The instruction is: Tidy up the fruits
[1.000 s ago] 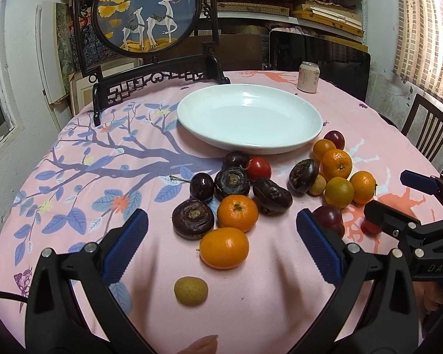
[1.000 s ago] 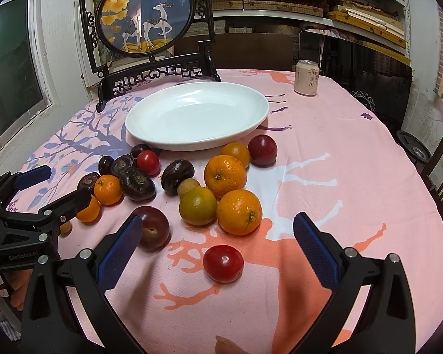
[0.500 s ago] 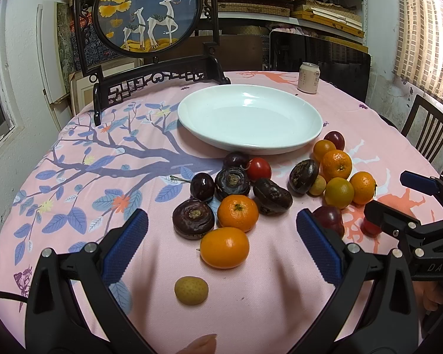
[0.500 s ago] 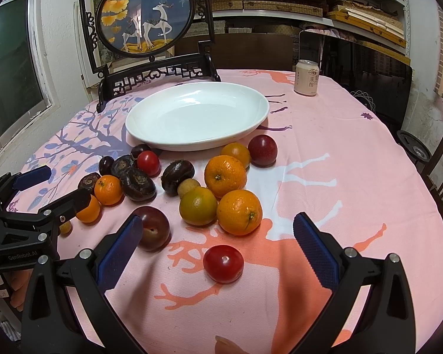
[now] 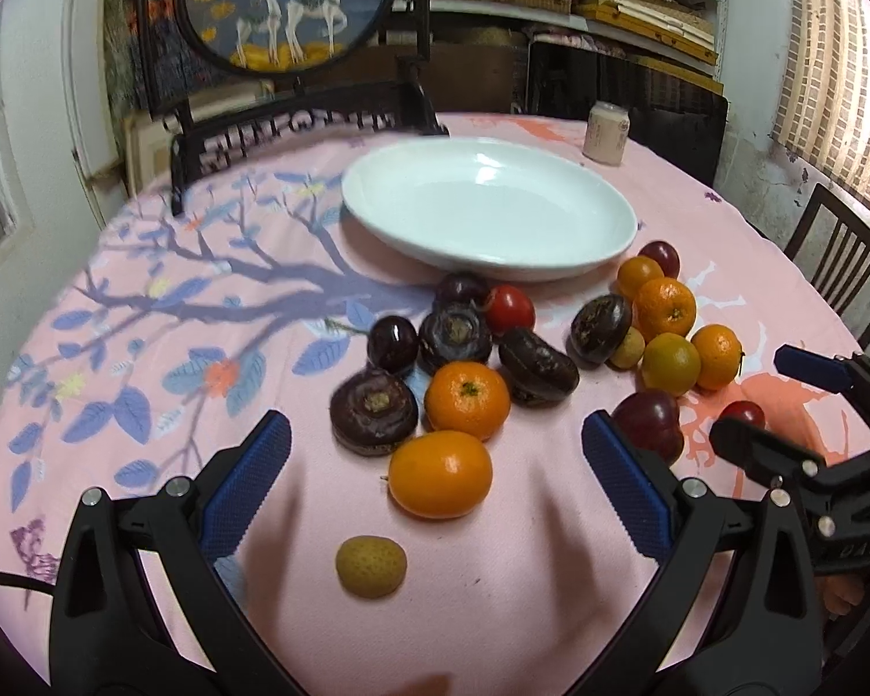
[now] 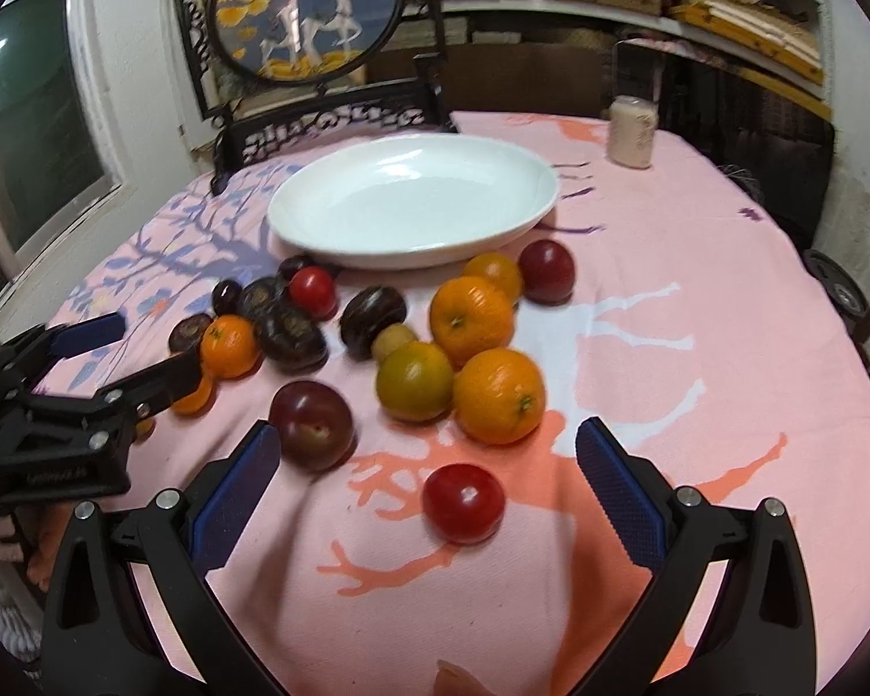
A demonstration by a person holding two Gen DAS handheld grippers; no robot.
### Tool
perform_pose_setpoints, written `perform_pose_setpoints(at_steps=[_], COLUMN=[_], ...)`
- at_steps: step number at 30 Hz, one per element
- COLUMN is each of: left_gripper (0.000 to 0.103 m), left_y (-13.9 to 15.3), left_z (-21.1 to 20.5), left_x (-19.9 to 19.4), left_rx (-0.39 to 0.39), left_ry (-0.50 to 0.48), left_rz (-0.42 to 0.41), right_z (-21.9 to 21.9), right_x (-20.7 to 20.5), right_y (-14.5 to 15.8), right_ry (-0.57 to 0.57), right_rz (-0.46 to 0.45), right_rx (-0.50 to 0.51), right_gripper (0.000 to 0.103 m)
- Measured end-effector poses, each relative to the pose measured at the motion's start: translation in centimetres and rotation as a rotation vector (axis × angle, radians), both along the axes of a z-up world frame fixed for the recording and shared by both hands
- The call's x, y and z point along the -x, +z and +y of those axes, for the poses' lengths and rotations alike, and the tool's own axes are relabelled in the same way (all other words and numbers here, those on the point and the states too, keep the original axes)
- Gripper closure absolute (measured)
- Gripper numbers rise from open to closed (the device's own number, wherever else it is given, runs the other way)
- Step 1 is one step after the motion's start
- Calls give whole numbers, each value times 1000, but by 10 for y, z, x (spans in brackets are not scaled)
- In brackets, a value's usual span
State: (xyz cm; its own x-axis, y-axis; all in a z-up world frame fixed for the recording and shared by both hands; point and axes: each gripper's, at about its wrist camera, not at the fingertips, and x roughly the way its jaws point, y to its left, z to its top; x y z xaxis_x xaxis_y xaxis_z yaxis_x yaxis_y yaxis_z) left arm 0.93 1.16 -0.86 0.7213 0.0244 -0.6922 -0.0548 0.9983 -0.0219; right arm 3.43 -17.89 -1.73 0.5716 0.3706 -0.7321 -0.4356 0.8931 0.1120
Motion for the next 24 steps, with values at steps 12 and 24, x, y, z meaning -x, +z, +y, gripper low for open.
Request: perform_pose_setpoints(at_steps=[12,24], left_gripper=[25,62], left_y=[-16,-24], left_z=[-10,-15], left_x=[-15,-27], left_rx=[57,16], left_ry=[-114,-188], left_rz=[108,159], right_z=[-25,-23], right_x=[2,-6], right_y=[-11,-22], right_ry=[60,108], right_rz=[73,135], right_rx=[-48,6], right_gripper=[9,46])
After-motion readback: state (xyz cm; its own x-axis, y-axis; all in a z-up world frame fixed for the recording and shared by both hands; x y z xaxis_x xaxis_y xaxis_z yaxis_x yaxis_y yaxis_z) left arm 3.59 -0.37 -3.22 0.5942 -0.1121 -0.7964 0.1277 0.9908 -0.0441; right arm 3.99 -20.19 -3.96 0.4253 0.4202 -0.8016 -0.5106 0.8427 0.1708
